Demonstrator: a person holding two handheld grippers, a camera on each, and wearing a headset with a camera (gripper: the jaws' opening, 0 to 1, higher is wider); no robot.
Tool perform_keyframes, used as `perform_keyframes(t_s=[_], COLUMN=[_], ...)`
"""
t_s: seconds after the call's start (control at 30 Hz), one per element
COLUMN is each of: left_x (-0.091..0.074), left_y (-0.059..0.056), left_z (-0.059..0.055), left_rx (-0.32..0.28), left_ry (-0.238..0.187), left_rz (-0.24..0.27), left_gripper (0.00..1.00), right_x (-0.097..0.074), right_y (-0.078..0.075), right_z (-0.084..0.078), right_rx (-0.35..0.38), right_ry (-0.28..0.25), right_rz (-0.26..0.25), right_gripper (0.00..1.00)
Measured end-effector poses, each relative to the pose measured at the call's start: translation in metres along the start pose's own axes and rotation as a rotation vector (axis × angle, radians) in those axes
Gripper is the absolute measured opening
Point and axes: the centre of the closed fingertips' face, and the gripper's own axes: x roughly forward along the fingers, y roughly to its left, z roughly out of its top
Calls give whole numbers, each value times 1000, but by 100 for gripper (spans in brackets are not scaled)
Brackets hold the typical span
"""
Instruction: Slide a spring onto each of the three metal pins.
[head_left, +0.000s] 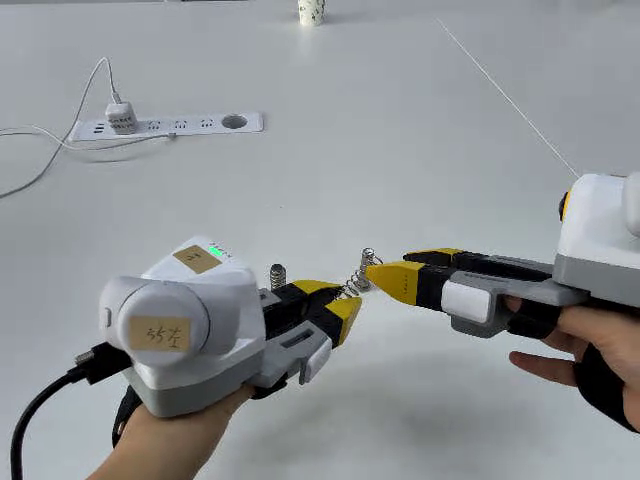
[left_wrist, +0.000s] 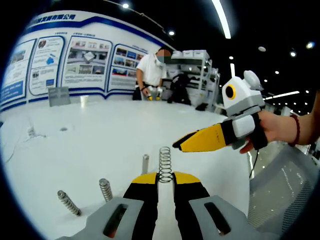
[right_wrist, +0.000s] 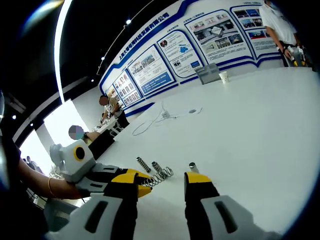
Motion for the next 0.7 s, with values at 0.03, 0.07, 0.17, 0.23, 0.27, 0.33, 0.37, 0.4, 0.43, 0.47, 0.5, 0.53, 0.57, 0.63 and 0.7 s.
perform_keyframes(t_s=[0.03,0.07,0.17,0.23,0.27,0.33,0.37,0.4,0.43,0.47,0.5,0.53,0.57,0.63,0.7], left_x=[-1,-2,-5,-6,-7,-8,-9,-10,-10,-11,-11,-11,-12,-12,-13], left_y=[-1,-1,-3,-5,-5,-6,-6,-6,-7,-8,-8,-9,-9,-9,-11], left_z=[1,3,9,10,11,12,13,15,16,17,18,18,19,19,20], left_rx=[1,2,8,12,12,15,17,18,18,20,22,20,15,11,16], left_ry=[-5,-14,-43,-49,-52,-60,-67,-73,-78,-86,-95,-100,-114,-119,-128], left_rz=[1,3,-1,-7,-7,-10,-11,-13,-15,-18,-23,-28,-34,-38,-45], left_gripper=[10,10,10,10,10,10,10,10,10,10,10,10,10,10,10], right_x=[0,1,3,4,5,6,6,6,6,7,7,7,7,7,7], right_y=[0,2,4,5,6,7,7,8,9,10,11,12,12,13,14], right_z=[0,1,3,5,6,7,7,7,6,6,7,7,6,7,8], right_rx=[-1,10,57,77,86,95,97,98,103,110,125,136,145,151,158], right_ry=[-1,-5,-21,-35,-39,-41,-41,-39,-38,-38,-44,-46,-47,-50,-56], right_rz=[0,7,27,33,36,44,46,50,55,61,71,76,81,84,90], right_gripper=[37,36,34,32,32,30,30,29,29,28,27,27,27,25,25])
